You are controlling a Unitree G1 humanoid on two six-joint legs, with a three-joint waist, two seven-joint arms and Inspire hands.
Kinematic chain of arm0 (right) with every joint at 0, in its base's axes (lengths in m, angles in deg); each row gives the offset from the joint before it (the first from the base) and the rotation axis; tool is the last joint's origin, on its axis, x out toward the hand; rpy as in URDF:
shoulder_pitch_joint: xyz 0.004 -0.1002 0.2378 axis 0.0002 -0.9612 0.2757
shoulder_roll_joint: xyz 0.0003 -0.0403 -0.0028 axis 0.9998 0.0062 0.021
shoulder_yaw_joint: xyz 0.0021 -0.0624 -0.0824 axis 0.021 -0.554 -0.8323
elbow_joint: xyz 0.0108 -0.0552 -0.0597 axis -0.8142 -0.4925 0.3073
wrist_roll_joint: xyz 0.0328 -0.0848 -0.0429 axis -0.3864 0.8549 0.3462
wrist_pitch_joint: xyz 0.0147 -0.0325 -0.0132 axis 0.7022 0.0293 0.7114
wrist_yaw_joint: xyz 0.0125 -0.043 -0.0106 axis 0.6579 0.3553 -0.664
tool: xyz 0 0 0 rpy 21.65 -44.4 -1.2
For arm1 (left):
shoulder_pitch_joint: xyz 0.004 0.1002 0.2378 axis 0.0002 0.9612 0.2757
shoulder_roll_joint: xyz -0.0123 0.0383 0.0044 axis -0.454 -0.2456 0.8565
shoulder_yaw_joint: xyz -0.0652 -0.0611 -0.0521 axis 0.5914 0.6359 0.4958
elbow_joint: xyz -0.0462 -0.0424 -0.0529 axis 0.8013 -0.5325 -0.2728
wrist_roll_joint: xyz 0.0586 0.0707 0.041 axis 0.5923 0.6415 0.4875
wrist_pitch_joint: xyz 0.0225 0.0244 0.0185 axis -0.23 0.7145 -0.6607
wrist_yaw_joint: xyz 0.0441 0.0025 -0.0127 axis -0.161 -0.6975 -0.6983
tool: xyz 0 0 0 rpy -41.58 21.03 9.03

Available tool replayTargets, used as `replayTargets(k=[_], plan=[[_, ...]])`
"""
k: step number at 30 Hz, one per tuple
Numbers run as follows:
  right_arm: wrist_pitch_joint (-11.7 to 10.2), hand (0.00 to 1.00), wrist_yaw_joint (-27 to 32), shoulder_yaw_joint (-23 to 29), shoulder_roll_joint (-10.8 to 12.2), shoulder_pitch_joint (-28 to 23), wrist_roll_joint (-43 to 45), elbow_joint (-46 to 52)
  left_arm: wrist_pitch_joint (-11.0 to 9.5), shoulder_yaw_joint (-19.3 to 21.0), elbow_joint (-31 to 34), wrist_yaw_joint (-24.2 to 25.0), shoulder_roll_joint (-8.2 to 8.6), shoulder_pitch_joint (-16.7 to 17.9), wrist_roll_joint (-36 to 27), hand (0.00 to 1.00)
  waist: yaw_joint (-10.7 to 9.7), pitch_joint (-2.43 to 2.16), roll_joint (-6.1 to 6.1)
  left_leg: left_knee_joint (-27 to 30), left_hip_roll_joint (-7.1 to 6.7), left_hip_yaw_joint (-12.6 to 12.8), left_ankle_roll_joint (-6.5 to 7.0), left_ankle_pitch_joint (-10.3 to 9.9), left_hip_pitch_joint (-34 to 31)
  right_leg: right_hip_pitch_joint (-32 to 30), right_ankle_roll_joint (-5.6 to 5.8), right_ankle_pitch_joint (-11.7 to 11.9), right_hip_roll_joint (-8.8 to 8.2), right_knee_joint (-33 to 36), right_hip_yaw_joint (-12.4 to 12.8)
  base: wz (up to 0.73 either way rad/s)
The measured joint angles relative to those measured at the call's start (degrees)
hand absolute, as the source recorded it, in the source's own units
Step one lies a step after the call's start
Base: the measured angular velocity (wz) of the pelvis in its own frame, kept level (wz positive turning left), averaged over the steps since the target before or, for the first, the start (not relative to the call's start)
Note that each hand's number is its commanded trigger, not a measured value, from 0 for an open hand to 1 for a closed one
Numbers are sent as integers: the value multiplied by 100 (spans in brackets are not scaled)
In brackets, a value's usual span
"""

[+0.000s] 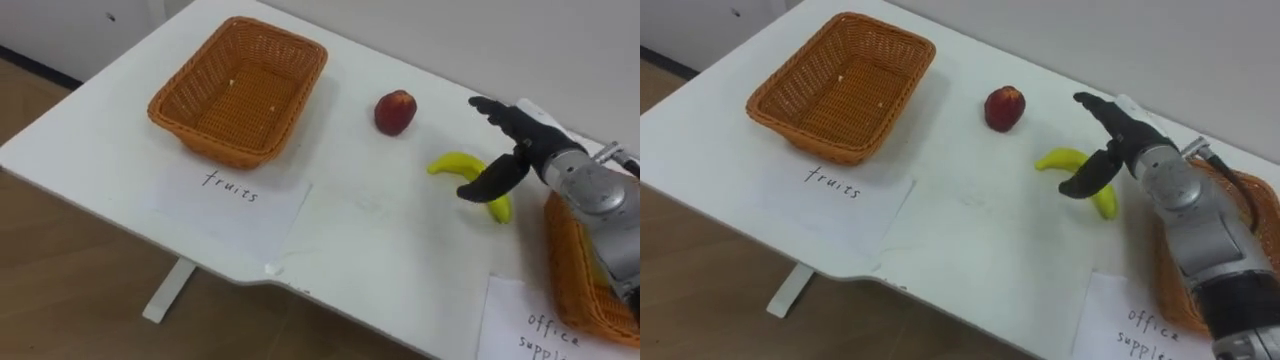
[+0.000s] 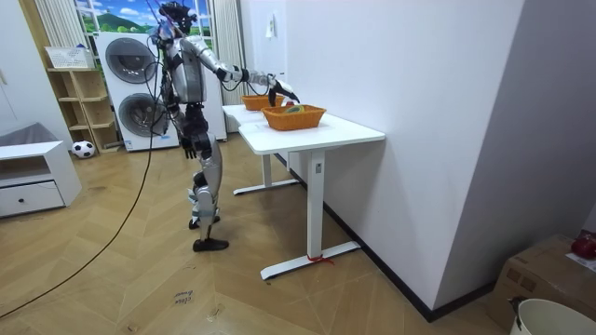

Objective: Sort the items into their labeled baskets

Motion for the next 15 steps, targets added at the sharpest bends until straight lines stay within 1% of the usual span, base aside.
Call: replayTargets(k=[5,9,10,15], plan=[[-20,0,1,-27,0,0,-18,-150,0,-67,28,46,-8,-26,5,0,53,21,15,68,1,-7,-2,1,-166,-128,-3,2,-4,-3,-22,2],[-24,0,27,-70,0,7,-18,-617,2,-96,25,49,-7,-165,1,0,130,35,6,95,-5,-65,-2,1,-235,-159,-3,2,-4,-4,-13,9],[-24,0,27,-79,0,8,-18,-653,2,-96,25,47,-7,-178,1,0,136,35,5,99,-7,-69,-2,2,-257,-179,-3,2,-4,-3,-8,0],[-33,0,51,-100,-5,14,-40,-718,4,-94,27,60,-8,-226,1,0,110,69,-39,123,-10,-72,-2,2,-335,-252,-3,2,-3,-6,10,0]])
